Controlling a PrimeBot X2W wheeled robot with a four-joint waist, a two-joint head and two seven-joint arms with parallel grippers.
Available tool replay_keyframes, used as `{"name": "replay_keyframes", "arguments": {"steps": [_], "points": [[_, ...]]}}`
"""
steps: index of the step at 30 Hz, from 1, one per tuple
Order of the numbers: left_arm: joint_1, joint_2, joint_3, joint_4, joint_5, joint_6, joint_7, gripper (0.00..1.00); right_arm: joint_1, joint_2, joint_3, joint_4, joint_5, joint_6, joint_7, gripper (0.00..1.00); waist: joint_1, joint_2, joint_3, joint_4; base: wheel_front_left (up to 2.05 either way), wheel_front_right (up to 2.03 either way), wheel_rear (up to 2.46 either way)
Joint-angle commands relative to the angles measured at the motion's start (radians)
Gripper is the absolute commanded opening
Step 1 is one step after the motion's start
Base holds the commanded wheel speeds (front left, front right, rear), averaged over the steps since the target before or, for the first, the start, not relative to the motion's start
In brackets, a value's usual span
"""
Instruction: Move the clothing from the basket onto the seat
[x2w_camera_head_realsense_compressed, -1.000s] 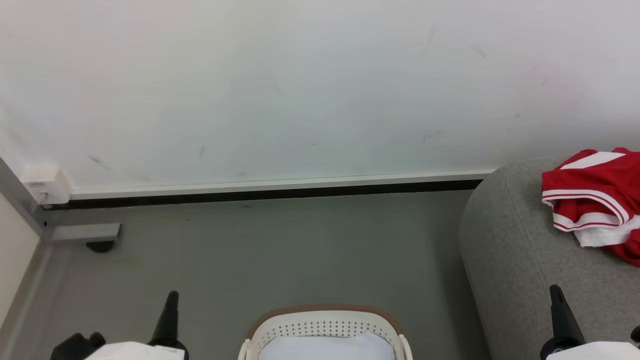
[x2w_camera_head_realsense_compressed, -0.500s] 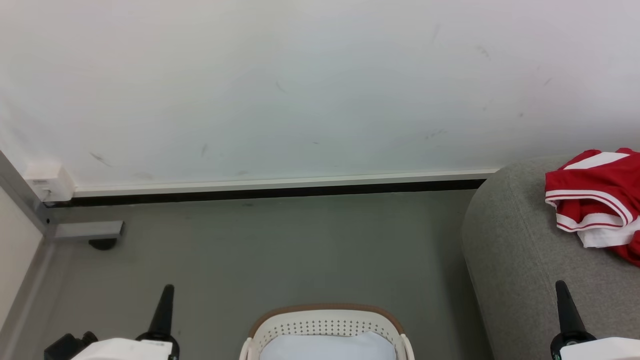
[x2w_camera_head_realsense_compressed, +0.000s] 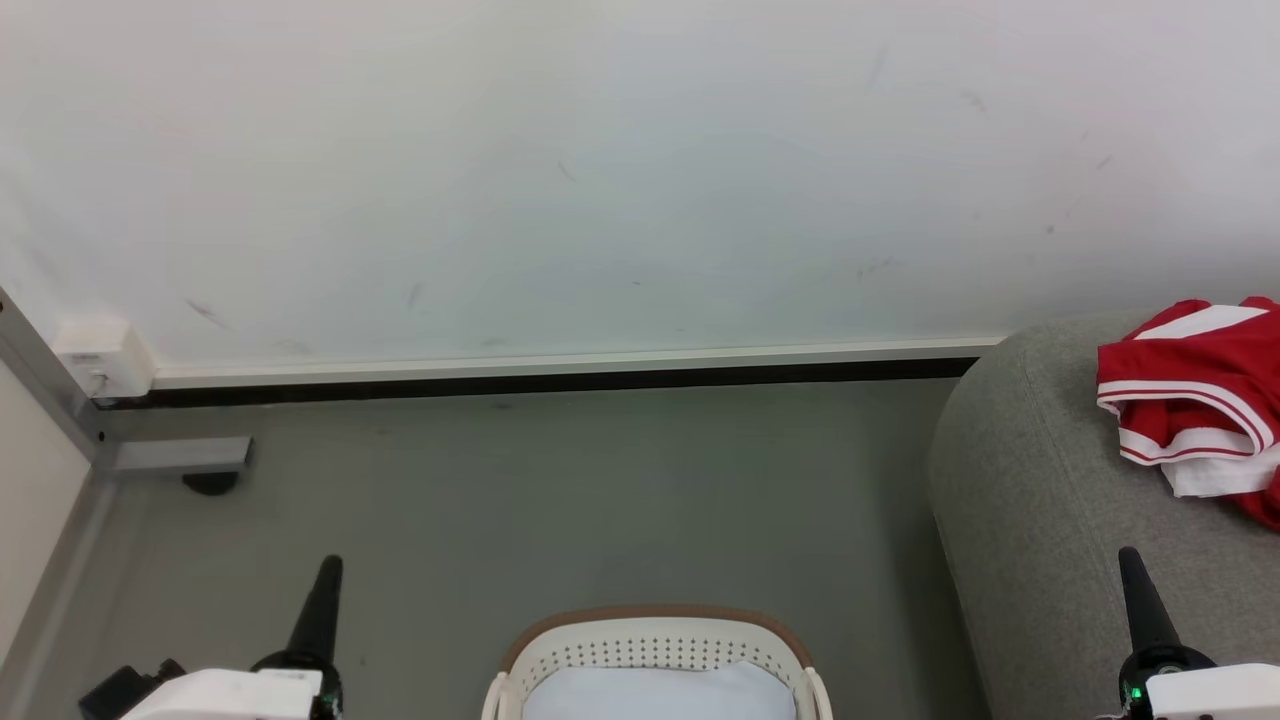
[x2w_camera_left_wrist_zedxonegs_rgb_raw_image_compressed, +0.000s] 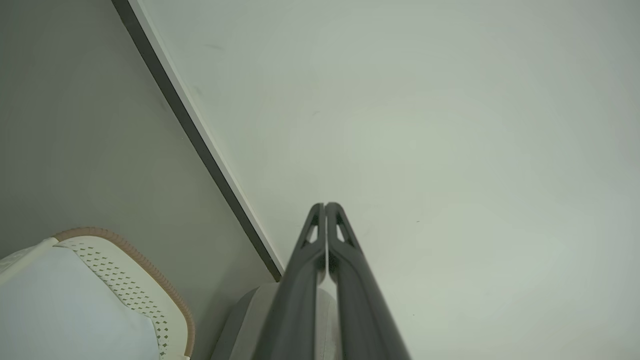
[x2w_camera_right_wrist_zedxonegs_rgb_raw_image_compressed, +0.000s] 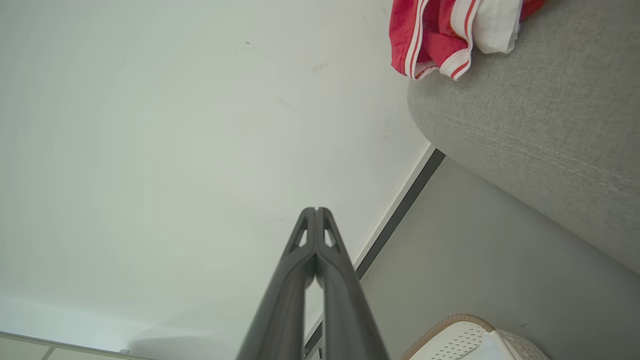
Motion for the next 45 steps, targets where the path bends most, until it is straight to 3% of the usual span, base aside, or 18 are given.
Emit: {"name": "replay_keyframes", "arguments": {"steps": [1,35,45], "points": [[-0.017,0.0,0.008,-0.012,-0.023,-0.007,0.007,0.0,-0.016,-0.008,-0.007,-0.012,0.024,-0.002,0.006,0.0,0.0,0.0,0.0,0.001,0.0,0.0,0.0],[-0.035,-0.014,0.063,-0.027,-0.251,-0.028,0.075,0.0,-0.032,-0.014,-0.029,-0.028,0.312,-0.002,0.068,0.0,0.0,0.0,0.008,0.017,0.0,0.0,0.0],[-0.036,-0.016,0.067,-0.029,-0.276,-0.03,0.082,0.0,-0.034,-0.016,-0.029,-0.029,0.335,-0.002,0.072,0.0,0.0,0.0,0.009,0.019,0.0,0.0,0.0]]}}
